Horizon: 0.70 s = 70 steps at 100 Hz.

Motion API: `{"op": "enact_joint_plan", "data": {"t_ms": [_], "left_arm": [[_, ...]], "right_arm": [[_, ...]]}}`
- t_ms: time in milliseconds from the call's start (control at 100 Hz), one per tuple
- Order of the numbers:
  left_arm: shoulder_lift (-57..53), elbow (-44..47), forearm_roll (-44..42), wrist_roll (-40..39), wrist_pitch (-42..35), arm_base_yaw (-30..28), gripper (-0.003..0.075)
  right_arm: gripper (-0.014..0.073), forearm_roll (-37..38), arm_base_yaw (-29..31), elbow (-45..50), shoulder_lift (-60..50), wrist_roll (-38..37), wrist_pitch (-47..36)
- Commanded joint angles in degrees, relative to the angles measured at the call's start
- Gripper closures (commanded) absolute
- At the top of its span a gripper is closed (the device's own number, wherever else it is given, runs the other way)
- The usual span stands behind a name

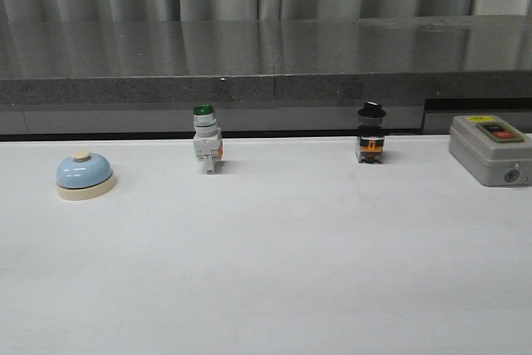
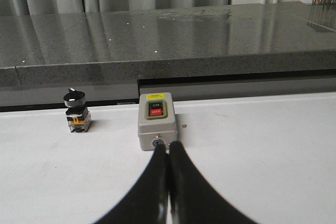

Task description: Place and press bell with both arms

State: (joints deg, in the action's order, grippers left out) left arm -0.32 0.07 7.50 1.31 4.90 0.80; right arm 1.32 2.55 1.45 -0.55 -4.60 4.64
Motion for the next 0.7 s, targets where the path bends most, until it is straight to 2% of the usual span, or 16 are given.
{"op": "enact_joint_plan", "data": {"t_ms": [0,690], "left_arm": [[-1.8,2.5,-0.1,-0.6,-4.4,-0.1,0.0741],[-1.8,2.3,-0.1,-0.6,-5.7,-0.1,0.0741]], "right_arm": [[0.0655,-0.2,0.4,-0.8,-1.1,-0.2,-4.6],[0.0655,-0.2,0.4,-0.8,-1.1,-0.2,-4.6]]}}
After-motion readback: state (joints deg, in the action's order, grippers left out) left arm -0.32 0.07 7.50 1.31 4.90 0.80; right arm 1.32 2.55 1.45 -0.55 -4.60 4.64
